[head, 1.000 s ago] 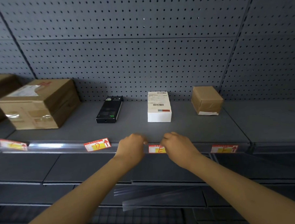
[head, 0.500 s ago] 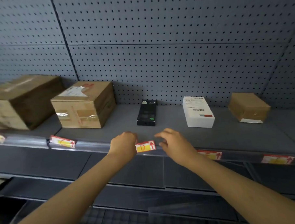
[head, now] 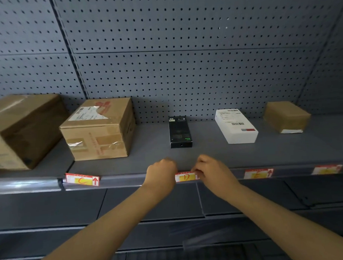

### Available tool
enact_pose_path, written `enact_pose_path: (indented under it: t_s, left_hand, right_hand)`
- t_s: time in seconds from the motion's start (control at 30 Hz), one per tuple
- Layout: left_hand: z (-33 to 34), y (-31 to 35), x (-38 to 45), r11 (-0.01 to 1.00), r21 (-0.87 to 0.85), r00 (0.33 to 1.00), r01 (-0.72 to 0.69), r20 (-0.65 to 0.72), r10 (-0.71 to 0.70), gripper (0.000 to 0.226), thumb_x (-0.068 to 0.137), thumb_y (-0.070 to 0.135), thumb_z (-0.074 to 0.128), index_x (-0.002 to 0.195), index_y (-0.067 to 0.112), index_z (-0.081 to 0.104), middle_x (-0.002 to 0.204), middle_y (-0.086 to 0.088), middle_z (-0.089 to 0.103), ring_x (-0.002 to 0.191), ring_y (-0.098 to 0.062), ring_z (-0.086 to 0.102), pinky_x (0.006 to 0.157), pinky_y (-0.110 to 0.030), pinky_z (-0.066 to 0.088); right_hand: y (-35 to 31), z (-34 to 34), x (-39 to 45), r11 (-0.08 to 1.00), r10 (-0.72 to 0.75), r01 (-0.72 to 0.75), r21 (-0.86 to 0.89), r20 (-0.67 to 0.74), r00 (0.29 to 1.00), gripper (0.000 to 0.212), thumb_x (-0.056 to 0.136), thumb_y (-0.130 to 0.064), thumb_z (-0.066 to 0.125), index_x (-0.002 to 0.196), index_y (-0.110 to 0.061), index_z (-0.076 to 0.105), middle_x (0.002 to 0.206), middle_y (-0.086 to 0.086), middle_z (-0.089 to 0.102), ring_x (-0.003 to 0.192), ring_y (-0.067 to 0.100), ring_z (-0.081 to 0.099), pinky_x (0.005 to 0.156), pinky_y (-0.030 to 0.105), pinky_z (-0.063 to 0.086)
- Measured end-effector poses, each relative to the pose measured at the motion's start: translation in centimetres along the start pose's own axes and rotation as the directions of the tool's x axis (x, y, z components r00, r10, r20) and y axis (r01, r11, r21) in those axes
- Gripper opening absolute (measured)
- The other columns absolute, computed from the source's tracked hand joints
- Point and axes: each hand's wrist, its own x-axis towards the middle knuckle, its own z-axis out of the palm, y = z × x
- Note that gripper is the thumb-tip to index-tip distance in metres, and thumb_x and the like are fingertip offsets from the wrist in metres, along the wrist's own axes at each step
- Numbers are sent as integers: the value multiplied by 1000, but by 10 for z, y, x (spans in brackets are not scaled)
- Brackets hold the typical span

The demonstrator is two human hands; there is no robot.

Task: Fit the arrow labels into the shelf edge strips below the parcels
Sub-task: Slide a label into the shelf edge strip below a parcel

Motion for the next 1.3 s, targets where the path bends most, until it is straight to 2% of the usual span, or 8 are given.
enact_pose_path:
  t_s: [0.3, 0.6, 0.73, 0.87, 1.07, 1.13, 1.2, 1.3]
  left_hand:
    - [3, 5, 1, 1000, 26, 1000, 2, 11, -2, 24, 91, 5, 57, 109, 14, 70, 110, -7, 65, 94, -26, 66, 80, -32, 55]
    - [6, 8, -1, 989, 144, 1000, -15, 2, 15, 26, 92, 6, 58, 114, 16, 68, 115, -5, 62, 100, -24, 64, 80, -30, 52]
    - [5, 8, 2, 995, 96, 1000, 5, 24, -7, 25, 92, 12, 59, 114, 19, 69, 115, -4, 64, 100, -23, 65, 82, -29, 52]
    - [2, 10, 5, 998, 47, 997, 47, 62, -49, 23, 92, 16, 62, 113, 17, 70, 112, -5, 67, 96, -22, 67, 83, -29, 54]
    - [1, 7, 5, 998, 22, 994, 64, 85, -66, 23, 92, 18, 62, 113, 18, 70, 110, -5, 67, 94, -21, 67, 83, -28, 54]
    - [-1, 4, 4, 998, 11, 993, 68, 92, -69, 23, 92, 18, 61, 113, 19, 71, 109, -4, 67, 94, -21, 67, 78, -27, 52]
    - [-4, -1, 3, 996, 15, 992, 83, 92, -85, 24, 91, 15, 59, 111, 19, 71, 110, -4, 67, 96, -23, 66, 75, -27, 51]
    - [-9, -15, -2, 991, 17, 988, 135, 78, -136, 29, 89, 8, 56, 111, 20, 71, 114, -5, 67, 100, -27, 66, 81, -32, 53]
  right_hand:
    - [10, 12, -3, 996, -33, 35, -82, 28, 999, 20, 92, -16, 60, 110, -11, 67, 110, 5, 56, 91, 17, 59, 78, 28, 54]
    - [14, 17, -6, 989, -74, 80, -127, 56, 996, 26, 94, -17, 56, 118, -10, 62, 115, 8, 59, 102, 20, 55, 79, 27, 47]
    - [14, 14, -3, 989, -79, 86, -124, 61, 995, 24, 94, -19, 56, 114, -10, 66, 112, 8, 61, 101, 19, 57, 81, 28, 50]
    - [14, 10, 1, 981, -72, 87, -174, 92, 993, 23, 91, -6, 54, 109, -12, 68, 108, 5, 63, 100, 18, 56, 82, 32, 52]
    - [12, 11, 5, 983, -87, 103, -154, 105, 991, 21, 89, -4, 57, 105, -11, 69, 106, 7, 64, 98, 20, 57, 80, 34, 53]
    - [13, 7, 6, 991, -93, 102, -92, 97, 991, 21, 90, -8, 58, 105, -14, 71, 105, 5, 66, 96, 19, 60, 80, 33, 54]
    - [16, -2, 10, 993, -26, 29, 117, -31, 999, 18, 89, -12, 62, 101, -15, 75, 101, 3, 70, 90, 15, 64, 80, 27, 54]
    - [25, -22, 18, 912, 196, -99, 398, -212, 957, 12, 84, -10, 70, 93, -14, 76, 92, 0, 75, 72, -2, 60, 71, 3, 44]
